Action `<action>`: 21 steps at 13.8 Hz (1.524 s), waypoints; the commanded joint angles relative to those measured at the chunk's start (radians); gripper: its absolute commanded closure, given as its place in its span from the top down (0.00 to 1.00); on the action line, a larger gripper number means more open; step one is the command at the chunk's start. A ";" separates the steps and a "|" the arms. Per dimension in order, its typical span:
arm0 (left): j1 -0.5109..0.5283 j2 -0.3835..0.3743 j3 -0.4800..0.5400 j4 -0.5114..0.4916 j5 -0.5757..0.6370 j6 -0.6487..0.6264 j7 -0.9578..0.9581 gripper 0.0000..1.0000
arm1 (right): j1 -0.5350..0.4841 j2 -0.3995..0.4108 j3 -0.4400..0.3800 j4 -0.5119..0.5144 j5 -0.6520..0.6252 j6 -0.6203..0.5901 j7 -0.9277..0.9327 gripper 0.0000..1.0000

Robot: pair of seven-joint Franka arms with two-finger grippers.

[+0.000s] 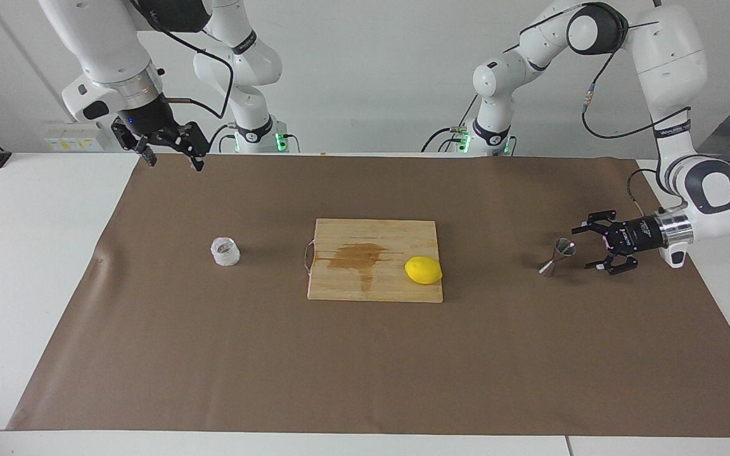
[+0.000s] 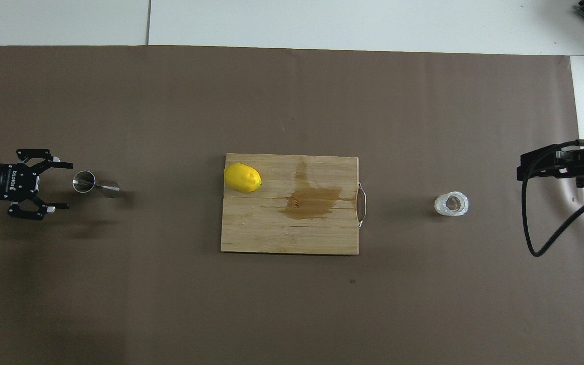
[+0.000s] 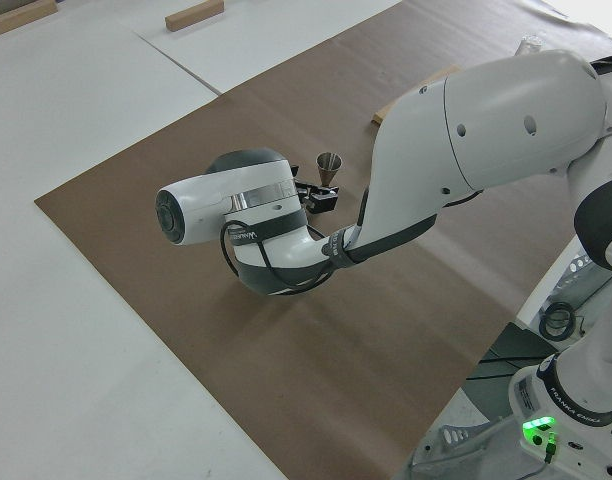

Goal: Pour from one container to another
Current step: 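Move the left gripper open toward the small metal cup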

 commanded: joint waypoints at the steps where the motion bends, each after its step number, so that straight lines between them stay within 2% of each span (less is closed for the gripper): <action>1: 0.015 0.008 -0.008 -0.038 -0.028 0.010 0.075 1.00 | -0.011 -0.001 0.006 -0.001 0.001 0.002 -0.012 1.00; 10: 0.027 0.022 -0.009 -0.112 -0.154 -0.039 0.261 1.00 | -0.011 -0.001 0.006 -0.001 0.001 0.002 -0.012 1.00; 21: 0.027 0.024 -0.009 -0.150 -0.264 -0.046 0.269 1.00 | -0.011 -0.001 0.006 -0.001 0.001 0.002 -0.012 1.00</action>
